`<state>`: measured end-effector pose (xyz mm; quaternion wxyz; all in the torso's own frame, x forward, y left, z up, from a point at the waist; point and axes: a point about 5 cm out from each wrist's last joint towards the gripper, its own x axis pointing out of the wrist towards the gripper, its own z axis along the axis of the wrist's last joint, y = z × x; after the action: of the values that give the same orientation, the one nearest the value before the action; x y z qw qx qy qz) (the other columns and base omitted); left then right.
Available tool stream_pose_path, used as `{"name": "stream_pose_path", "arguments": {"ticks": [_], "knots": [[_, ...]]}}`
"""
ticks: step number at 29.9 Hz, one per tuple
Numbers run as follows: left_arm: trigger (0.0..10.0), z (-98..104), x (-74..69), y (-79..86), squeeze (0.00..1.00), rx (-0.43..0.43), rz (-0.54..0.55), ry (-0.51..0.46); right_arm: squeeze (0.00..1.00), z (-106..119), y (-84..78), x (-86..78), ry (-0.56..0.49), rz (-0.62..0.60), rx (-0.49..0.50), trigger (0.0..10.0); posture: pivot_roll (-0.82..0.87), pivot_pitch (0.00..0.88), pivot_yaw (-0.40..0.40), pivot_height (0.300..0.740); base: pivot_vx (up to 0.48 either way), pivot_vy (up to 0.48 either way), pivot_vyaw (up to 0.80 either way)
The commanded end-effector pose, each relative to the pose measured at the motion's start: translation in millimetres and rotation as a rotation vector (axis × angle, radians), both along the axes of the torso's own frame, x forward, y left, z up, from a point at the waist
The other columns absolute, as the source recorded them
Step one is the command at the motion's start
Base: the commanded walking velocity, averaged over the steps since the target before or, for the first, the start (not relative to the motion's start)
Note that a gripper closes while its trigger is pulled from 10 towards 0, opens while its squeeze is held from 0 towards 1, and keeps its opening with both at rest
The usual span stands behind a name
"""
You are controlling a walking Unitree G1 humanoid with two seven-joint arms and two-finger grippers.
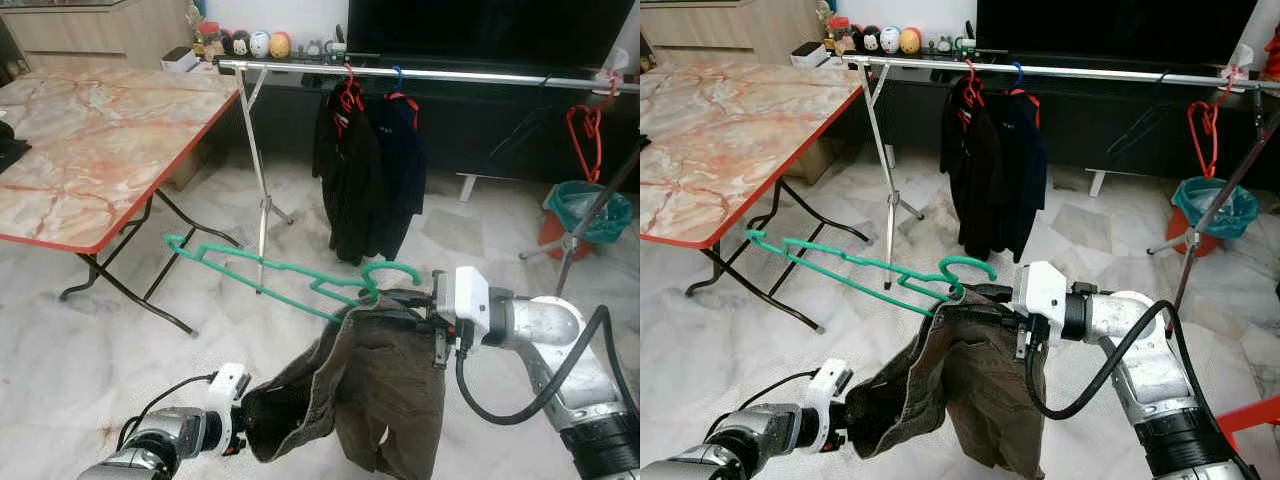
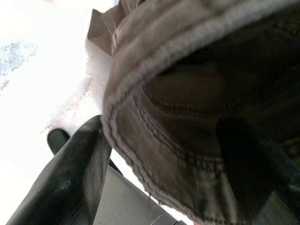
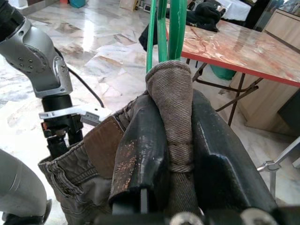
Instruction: Hang hanger
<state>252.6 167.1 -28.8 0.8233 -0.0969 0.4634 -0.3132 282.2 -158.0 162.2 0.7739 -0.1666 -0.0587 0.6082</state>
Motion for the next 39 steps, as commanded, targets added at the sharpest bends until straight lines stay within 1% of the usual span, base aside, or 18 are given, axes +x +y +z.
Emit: {"name": "stream_pose_path", "arguments": {"ticks": [1, 2, 3, 4, 5, 11, 19, 21, 27, 29, 39], "knots": [[10.0, -1.1, -1.4, 2.0, 0.0, 0.007, 0.003, 0.002, 0.0, 13.5, 2.2, 3.2, -0.061, 0.002, 0.032, 0.0, 0.07, 0.008, 0.027, 0.74, 0.0, 0.0, 0.0], [10.0, -1.1, -1.3, 1.0, 0.0, 0.009, -0.003, 0.0, 0.0, 13.5, 2.9, 2.9, -0.061, 0.005, 0.033, 0.0, 0.07, 0.005, 0.029, 0.74, 0.0, 0.0, 0.0], [6.6, -1.3, -1.2, 0.2, 0.0, 0.018, -0.011, 0.0, 0.0, 13.4, 3.3, 2.6, -0.061, 0.007, 0.035, 0.0, 0.07, 0.001, 0.03, 0.74, 0.0, 0.0, 0.0], [2.1, -1.4, -1.2, 0.1, 0.0, 0.021, -0.012, 0.001, 0.0, 13.3, 3.3, 2.6, -0.061, 0.007, 0.035, 0.0, 0.07, 0.001, 0.03, 0.74, 0.0, 0.0, 0.0], [0.0, -1.7, -1.3, 0.4, 0.0, 0.033, -0.017, -0.001, 0.0, 13.3, 2.6, 2.5, -0.061, 0.006, 0.035, 0.0, 0.07, 0.0, 0.03, 0.74, 0.0, 0.0, 0.0], [0.0, -1.3, -1.2, -0.3, 0.0, 0.018, -0.018, -0.004, 0.0, 13.4, 1.4, 2.4, -0.061, 0.003, 0.035, 0.0, 0.07, 0.0, 0.028, 0.74, 0.0, 0.0, 0.0], [0.0, -1.6, -1.0, 1.0, 0.0, 0.031, -0.013, -0.009, 0.0, 11.8, 3.2, 2.5, -0.058, 0.01, 0.033, 0.0, 0.07, 0.0, 0.025, 0.74, 0.0, 0.0, 0.0], [0.0, -1.4, -1.1, 1.1, 0.0, 0.029, -0.017, -0.01, 0.0, 9.4, 3.1, 2.2, -0.053, 0.013, 0.022, 0.0, 0.07, 0.0, 0.025, 0.74, 0.0, 0.0, 0.0], [0.0, -2.3, -1.9, 0.7, 0.0, 0.035, -0.019, -0.011, 0.0, 5.7, 4.6, 1.3, -0.036, 0.016, 0.033, 0.0, 0.07, 0.0, 0.022, 0.74, 0.0, 0.0, 0.0], [0.0, -2.5, -0.9, 1.2, 0.0, 0.048, 0.001, -0.021, 0.0, 3.1, 5.0, 0.6, -0.029, 0.02, 0.028, 0.0, 0.07, 0.0, 0.02, 0.74, 0.0, 0.0, 0.0], [0.0, -1.5, 0.9, 0.9, 0.0, 0.053, 0.005, -0.029, 0.0, -8.3, 1.1, -1.2, 0.013, -0.003, 0.02, 0.0, 0.07, 0.0, 0.021, 0.74, 0.0, 0.0, 0.0]]}}
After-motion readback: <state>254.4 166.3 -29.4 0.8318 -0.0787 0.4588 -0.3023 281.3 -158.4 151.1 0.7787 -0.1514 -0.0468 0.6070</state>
